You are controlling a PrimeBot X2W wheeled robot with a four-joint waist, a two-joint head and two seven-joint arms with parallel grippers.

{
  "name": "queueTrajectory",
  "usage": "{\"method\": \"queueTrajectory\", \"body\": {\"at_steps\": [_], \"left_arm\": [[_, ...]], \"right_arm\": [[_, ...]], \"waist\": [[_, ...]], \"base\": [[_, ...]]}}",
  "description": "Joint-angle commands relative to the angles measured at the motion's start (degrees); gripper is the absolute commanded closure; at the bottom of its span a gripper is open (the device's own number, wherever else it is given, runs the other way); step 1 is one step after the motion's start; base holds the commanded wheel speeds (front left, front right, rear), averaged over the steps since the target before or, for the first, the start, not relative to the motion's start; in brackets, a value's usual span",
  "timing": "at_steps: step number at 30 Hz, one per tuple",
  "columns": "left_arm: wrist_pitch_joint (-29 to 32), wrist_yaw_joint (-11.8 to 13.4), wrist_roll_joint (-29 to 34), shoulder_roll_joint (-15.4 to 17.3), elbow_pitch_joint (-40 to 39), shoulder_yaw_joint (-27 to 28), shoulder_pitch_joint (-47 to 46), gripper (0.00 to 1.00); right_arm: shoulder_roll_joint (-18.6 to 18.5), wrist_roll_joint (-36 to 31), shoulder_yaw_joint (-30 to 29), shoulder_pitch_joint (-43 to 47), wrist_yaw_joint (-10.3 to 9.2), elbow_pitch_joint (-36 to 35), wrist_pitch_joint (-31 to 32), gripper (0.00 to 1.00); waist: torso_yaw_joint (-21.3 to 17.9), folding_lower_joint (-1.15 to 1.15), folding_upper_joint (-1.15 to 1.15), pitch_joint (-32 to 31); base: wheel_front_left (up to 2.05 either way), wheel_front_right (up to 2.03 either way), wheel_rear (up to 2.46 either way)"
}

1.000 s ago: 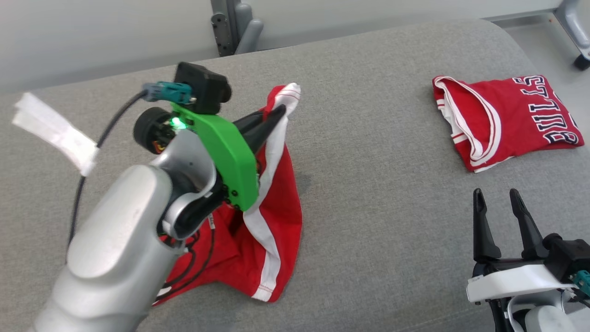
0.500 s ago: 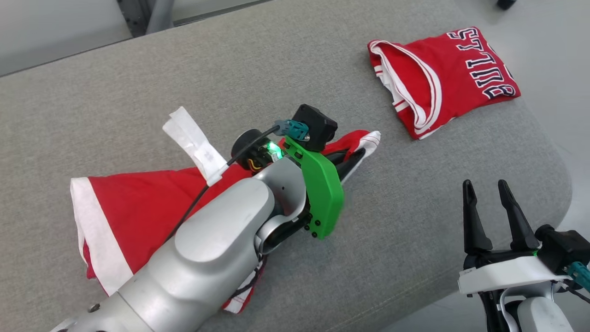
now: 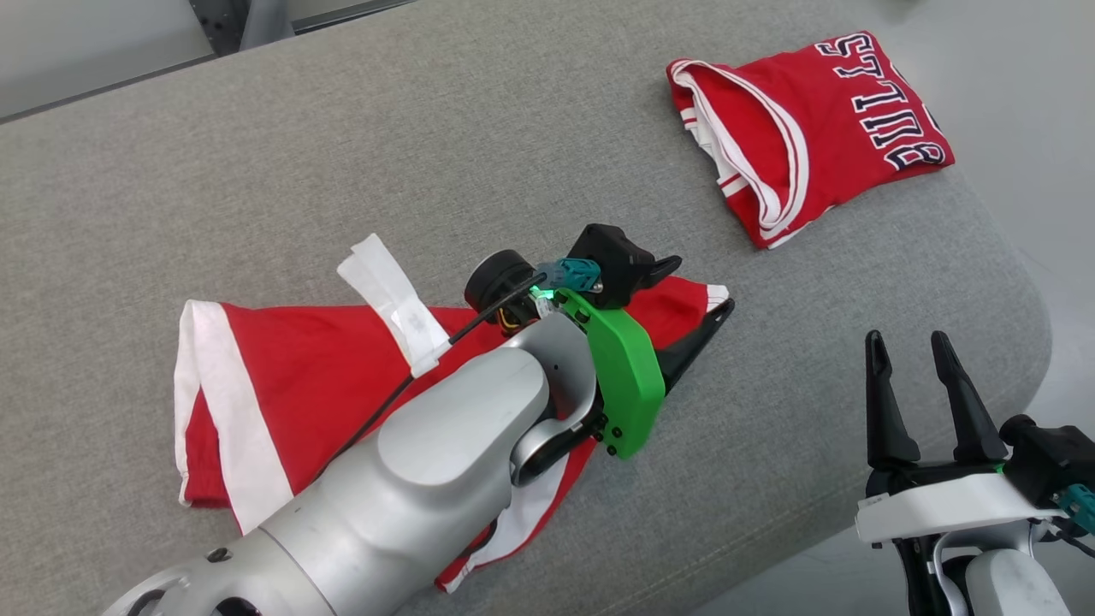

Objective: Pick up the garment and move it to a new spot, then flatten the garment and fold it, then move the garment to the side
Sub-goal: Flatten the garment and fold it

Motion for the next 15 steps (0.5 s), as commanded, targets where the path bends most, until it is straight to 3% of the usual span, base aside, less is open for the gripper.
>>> {"method": "queueTrajectory", "body": {"at_steps": [1,4,9,11,15], "left_arm": [[-1.0,-0.1,-1.2,0.1,-0.5,-0.5,1.0,0.0],[-3.6,1.1,-2.3,0.0,-2.9,-0.9,1.8,0.0],[-9.9,6.6,-2.0,0.1,-6.4,0.4,4.6,0.0],[-11.2,7.7,-1.8,0.1,-6.9,0.7,5.4,0.0],[-14.4,11.5,-0.6,2.6,-9.8,1.7,9.8,0.0]], "right_arm": [[-0.1,-0.7,-0.4,0.0,-0.05,0.0,0.0,0.0],[-0.2,-1.4,-0.9,0.6,-0.05,-0.1,0.0,0.0],[-0.2,-3.2,-2.0,1.6,-0.05,-1.1,0.0,0.0],[-0.2,-3.5,-2.5,1.8,-0.05,-1.4,0.0,0.0],[-0.2,-4.9,-3.9,3.2,-0.05,-2.6,0.0,0.0]], "waist": [[1.6,0.0,0.0,-1.1],[3.2,0.0,0.0,-2.4],[6.0,0.0,0.0,-5.3],[6.8,0.0,0.0,-6.0],[9.5,0.0,0.0,-8.7]], "base": [[0.0,0.0,0.0],[0.0,0.0,0.0],[0.0,0.0,0.0],[0.0,0.0,0.0],[0.0,0.0,0.0]]}}
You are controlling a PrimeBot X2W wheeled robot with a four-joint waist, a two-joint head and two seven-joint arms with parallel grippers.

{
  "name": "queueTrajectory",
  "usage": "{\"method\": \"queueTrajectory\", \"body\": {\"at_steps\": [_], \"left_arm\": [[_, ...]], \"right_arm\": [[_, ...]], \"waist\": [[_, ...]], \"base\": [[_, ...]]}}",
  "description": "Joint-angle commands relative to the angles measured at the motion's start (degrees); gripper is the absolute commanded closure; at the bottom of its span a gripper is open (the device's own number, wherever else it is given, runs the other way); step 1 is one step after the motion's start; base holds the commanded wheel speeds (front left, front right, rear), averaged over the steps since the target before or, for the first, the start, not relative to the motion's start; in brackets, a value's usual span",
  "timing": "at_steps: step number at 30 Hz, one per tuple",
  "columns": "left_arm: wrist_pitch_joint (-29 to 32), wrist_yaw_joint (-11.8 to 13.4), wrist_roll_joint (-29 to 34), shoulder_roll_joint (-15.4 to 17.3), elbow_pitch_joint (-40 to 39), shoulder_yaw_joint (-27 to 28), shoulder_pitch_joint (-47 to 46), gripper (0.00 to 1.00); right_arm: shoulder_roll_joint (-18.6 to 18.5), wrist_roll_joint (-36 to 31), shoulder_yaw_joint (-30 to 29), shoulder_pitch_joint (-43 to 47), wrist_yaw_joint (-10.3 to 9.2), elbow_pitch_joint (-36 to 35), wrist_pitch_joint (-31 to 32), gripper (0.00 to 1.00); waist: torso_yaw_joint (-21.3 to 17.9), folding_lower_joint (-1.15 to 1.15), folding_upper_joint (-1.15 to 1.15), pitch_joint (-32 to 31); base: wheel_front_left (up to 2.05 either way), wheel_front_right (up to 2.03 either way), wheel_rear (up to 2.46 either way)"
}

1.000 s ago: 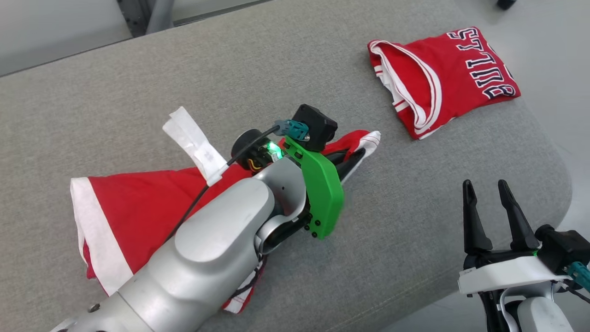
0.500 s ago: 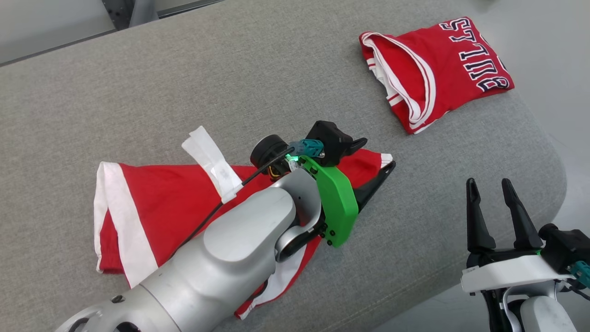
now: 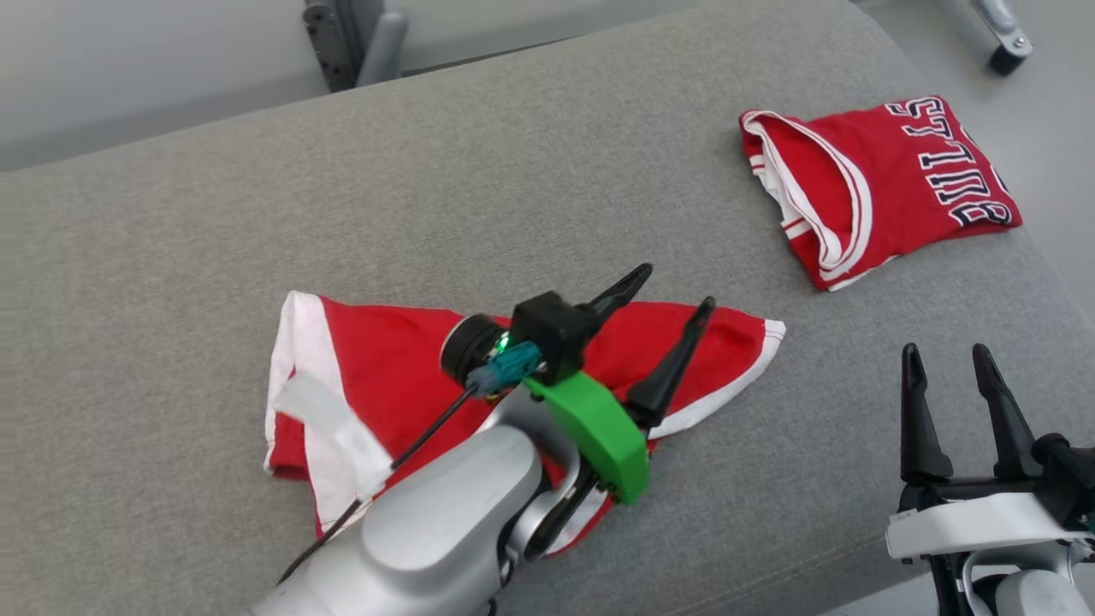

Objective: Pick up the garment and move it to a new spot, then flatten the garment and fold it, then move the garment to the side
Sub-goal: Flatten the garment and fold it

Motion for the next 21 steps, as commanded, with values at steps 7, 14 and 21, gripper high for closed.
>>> {"method": "queueTrajectory", "body": {"at_steps": [7,14,21], "left_arm": [[-2.3,7.2,2.9,7.0,-6.7,3.8,11.8,0.0],[-2.4,11.5,8.4,12.9,-13.1,11.5,24.8,0.0],[-2.4,12.4,14.3,14.7,-17.2,20.7,37.0,0.0]], "right_arm": [[-0.2,-2.2,-3.1,3.4,-0.05,-1.8,0.0,0.0],[-0.2,-3.6,-4.0,6.4,-0.05,-2.1,0.0,0.0],[-0.2,-4.1,-4.6,8.3,-0.05,-2.0,0.0,0.0]], "waist": [[7.9,0.0,0.0,-7.6],[11.8,0.0,0.0,-11.2],[14.4,0.0,0.0,-12.9]], "base": [[0.0,0.0,0.0],[0.0,0.0,0.0],[0.0,0.0,0.0]]}}
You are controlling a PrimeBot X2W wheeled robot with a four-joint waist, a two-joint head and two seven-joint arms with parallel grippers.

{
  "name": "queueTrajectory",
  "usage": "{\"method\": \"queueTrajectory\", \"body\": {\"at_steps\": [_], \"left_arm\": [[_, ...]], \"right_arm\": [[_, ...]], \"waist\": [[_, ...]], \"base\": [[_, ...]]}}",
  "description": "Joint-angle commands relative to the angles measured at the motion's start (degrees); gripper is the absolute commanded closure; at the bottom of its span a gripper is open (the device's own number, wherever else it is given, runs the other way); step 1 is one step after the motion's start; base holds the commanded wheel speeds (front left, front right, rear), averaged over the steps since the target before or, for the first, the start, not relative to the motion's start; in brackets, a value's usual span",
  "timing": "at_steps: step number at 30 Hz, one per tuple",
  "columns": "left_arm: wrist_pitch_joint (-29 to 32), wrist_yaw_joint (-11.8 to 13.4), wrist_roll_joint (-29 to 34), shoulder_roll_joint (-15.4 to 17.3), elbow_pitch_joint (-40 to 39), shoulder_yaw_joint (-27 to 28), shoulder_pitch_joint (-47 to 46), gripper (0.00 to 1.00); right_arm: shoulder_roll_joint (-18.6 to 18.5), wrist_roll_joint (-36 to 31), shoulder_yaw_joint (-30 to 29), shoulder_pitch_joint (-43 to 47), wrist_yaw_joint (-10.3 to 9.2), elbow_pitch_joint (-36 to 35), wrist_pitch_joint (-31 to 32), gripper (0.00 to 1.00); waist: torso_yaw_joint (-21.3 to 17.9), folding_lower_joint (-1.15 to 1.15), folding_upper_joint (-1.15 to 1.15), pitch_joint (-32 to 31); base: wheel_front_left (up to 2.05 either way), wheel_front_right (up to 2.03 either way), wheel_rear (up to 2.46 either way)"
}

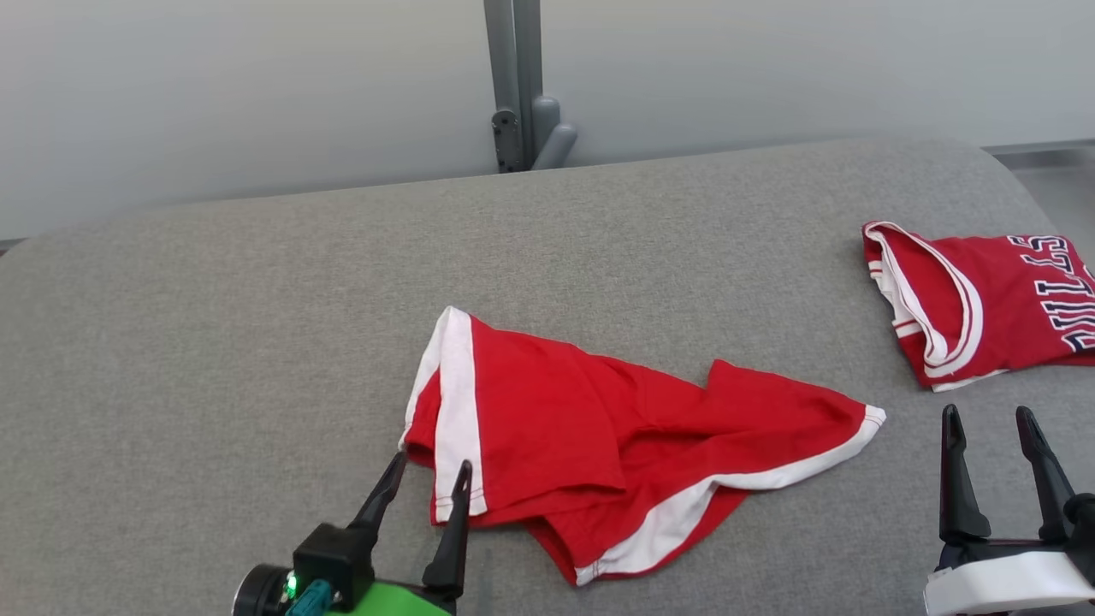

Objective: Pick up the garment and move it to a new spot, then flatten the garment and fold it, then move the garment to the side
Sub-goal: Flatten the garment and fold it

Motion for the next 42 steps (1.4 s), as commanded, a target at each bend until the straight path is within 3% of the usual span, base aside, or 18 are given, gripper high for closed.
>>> {"method": "queueTrajectory", "body": {"at_steps": [1,15,19,25,33,42], "left_arm": [[-0.1,0.1,1.1,0.2,-0.5,1.5,2.4,0.0],[-0.1,-6.0,7.7,-5.6,0.4,11.3,13.2,0.0],[0.6,-9.2,5.1,-7.6,2.9,9.6,13.7,0.0],[7.5,-14.5,0.3,-11.4,7.3,6.0,10.2,0.0],[11.4,-15.7,-5.8,-15.6,15.7,6.0,5.0,0.0],[13.9,-19.6,-9.3,-16.3,20.6,3.5,2.3,0.0]], "right_arm": [[-0.2,-0.3,-0.3,1.3,-0.05,0.0,0.0,0.0],[-0.2,0.5,-1.0,2.7,-0.05,1.0,0.0,0.0],[-0.2,0.2,-0.5,2.2,-0.05,1.1,0.0,0.0],[-0.2,-0.4,0.0,1.2,-0.05,0.7,0.0,0.0],[-0.2,-0.3,0.4,0.8,-0.05,0.8,0.0,0.0],[-0.2,0.1,0.0,0.6,-0.05,0.6,0.0,0.0]], "waist": [[2.2,0.0,0.0,-2.1],[4.7,0.0,0.0,-3.2],[4.3,0.0,0.0,-3.1],[2.3,0.0,0.0,-2.4],[-1.2,0.0,0.0,-0.7],[-4.3,0.0,0.0,0.4]], "base": [[0.0,0.0,0.0],[0.0,0.0,0.0],[0.0,0.0,0.0],[0.0,0.0,0.0],[0.0,0.0,0.0],[0.0,0.0,0.0]]}}
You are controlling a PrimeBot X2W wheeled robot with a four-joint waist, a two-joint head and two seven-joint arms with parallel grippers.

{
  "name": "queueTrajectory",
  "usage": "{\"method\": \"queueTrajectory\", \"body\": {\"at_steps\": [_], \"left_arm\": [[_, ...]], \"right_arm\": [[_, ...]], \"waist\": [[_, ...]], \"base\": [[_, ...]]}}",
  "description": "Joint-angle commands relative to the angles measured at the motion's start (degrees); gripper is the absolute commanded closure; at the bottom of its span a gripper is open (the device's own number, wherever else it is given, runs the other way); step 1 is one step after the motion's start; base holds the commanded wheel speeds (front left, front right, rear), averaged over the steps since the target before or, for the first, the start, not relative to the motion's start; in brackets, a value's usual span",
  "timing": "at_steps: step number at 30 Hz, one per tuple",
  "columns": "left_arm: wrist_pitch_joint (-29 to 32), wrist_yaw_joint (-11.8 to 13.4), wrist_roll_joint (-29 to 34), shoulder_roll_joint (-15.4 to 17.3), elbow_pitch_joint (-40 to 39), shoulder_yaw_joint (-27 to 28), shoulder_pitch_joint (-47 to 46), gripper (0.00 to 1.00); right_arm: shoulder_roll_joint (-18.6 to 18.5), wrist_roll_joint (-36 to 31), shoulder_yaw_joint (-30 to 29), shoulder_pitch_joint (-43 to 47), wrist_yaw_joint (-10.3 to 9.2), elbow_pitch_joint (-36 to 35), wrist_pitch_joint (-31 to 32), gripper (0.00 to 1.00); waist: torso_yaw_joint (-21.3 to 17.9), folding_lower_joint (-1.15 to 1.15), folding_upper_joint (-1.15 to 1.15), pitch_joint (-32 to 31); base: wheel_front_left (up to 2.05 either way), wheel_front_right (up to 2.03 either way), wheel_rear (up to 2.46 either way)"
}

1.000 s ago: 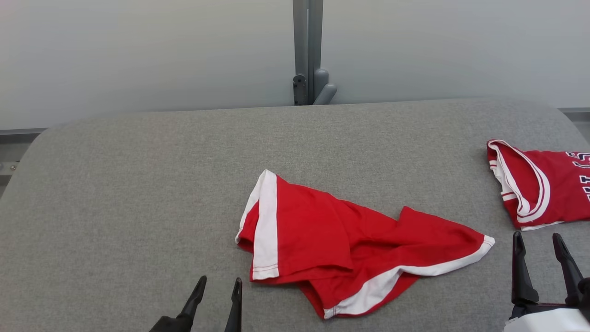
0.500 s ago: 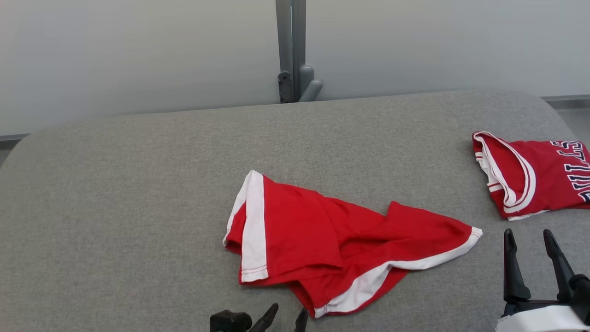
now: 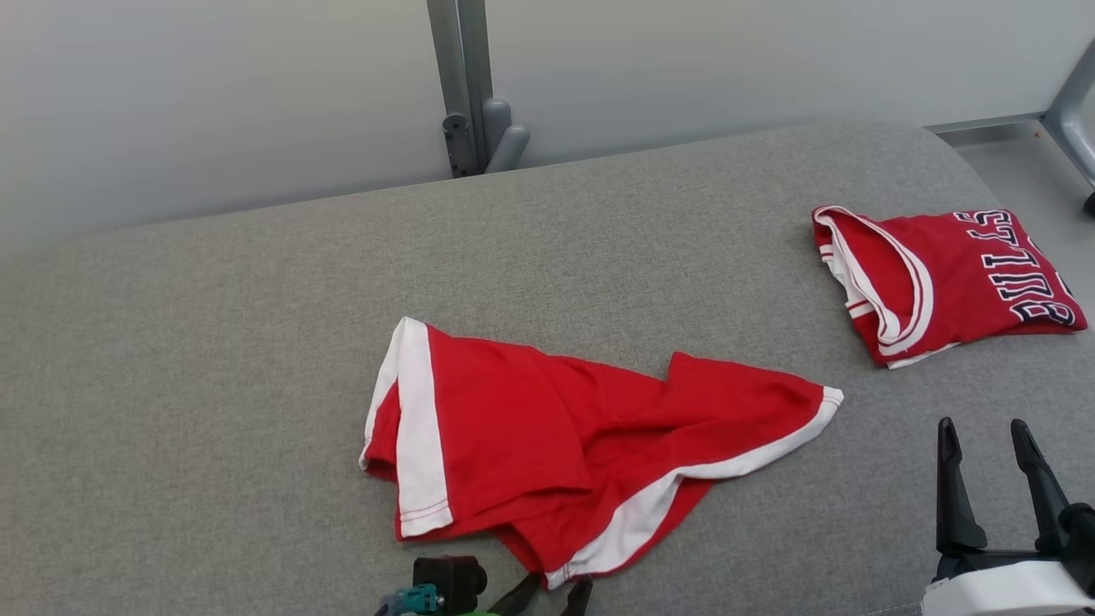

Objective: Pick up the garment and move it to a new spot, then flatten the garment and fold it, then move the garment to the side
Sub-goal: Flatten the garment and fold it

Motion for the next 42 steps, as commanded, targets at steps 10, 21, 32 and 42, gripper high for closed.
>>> {"method": "queueTrajectory", "body": {"at_steps": [10,21,32,42], "left_arm": [[0.1,-2.9,-0.8,2.0,3.1,-0.8,-5.0,1.0],[7.6,-4.3,-3.0,13.1,-1.1,-1.5,-7.4,1.0],[15.1,-4.5,-8.3,24.8,-11.8,-3.6,-6.7,1.0],[12.0,-3.2,-6.9,28.0,-17.1,-4.8,-3.5,0.0]], "right_arm": [[-0.2,0.8,-0.6,-1.4,-0.05,-0.2,0.0,0.0],[-0.2,1.0,-0.4,-1.9,-0.05,0.1,0.0,0.0],[-0.2,1.1,-0.1,-2.3,-0.05,0.4,0.0,0.0],[-0.2,0.6,-0.4,-1.1,-0.05,0.2,0.0,0.0]], "waist": [[0.0,0.0,0.0,2.3],[1.8,0.0,0.0,3.2],[3.2,0.0,0.0,3.1],[3.2,0.0,0.0,2.3]], "base": [[0.0,0.0,0.0],[0.0,0.0,0.0],[0.0,0.0,0.0],[0.0,0.0,0.0]]}}
